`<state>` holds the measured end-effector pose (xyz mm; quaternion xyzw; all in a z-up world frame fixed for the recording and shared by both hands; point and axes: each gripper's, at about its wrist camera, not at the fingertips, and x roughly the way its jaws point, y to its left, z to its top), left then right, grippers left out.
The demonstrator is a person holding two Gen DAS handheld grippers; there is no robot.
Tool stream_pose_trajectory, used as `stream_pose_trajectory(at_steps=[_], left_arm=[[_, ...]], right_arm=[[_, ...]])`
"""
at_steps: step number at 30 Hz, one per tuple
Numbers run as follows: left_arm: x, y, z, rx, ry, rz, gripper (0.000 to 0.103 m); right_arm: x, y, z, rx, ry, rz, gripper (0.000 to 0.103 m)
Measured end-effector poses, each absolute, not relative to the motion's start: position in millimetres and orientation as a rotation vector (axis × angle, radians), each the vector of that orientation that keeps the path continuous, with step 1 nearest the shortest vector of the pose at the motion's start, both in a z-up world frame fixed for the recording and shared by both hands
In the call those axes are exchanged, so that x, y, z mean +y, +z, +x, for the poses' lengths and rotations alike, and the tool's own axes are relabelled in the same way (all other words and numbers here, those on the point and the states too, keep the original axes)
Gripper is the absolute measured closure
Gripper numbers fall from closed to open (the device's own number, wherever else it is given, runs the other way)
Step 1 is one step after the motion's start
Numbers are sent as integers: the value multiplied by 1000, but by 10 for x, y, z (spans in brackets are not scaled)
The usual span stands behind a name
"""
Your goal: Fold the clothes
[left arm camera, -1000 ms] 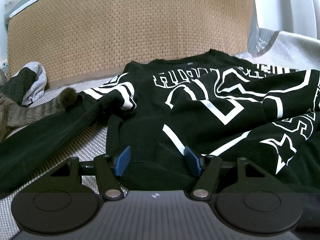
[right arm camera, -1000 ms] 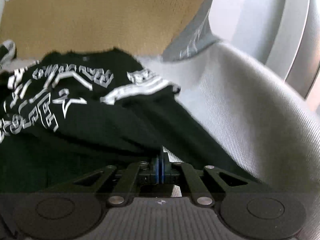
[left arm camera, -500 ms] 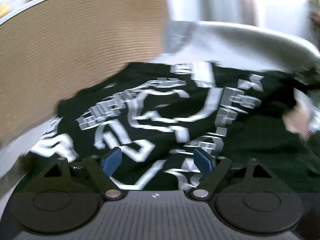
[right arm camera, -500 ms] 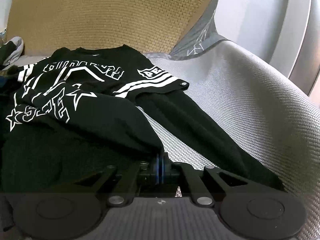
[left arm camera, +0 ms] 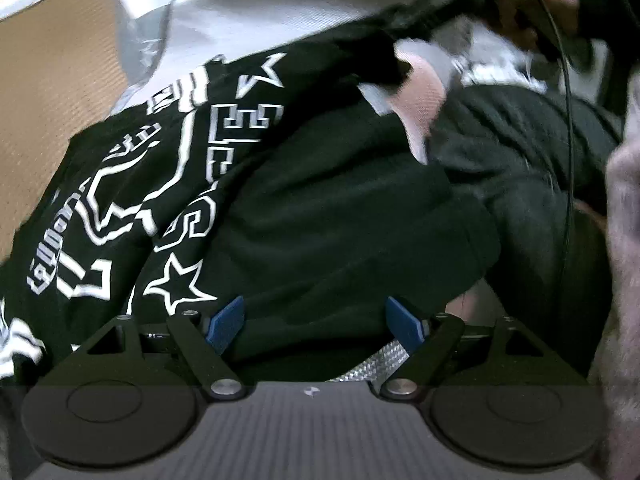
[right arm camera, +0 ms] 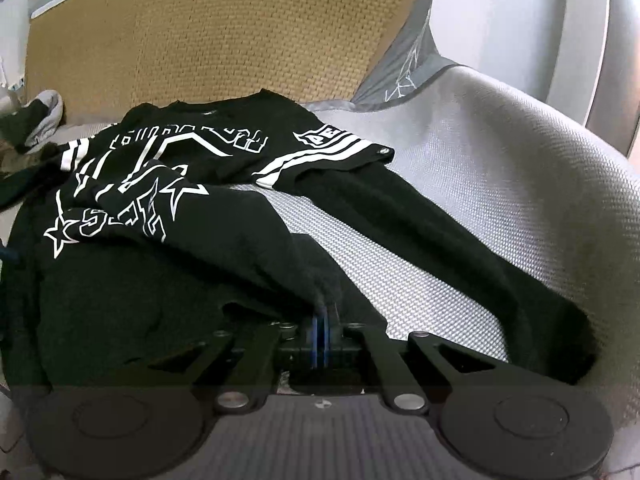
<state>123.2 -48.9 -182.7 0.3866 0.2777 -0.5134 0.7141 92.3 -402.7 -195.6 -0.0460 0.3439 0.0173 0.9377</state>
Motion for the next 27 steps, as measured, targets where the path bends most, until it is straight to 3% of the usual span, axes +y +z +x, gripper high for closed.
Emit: stream_pose_trajectory(at_steps=[7,9,11,14,27], left_arm=[[-611,-1882,1217,594,-1137,912,22],[-632,-1887,1187,587,-1149,919,35],[-653,-1891,1157,581,-1161,926,73],[-639,-1886,1064,547,-1172,975,91],[-85,-1723,1040,645,-1237,1092,96]], right_arm=[[-4027,-1931,927,700,54,-55,98],[-4029,-1926,920,697,57,-47,98],[-4033,-1939,901,698,61,-43,98],[-4043,-1977,868,702,65,-33,98],[-4045,-1922,875,682,82,-69,98]])
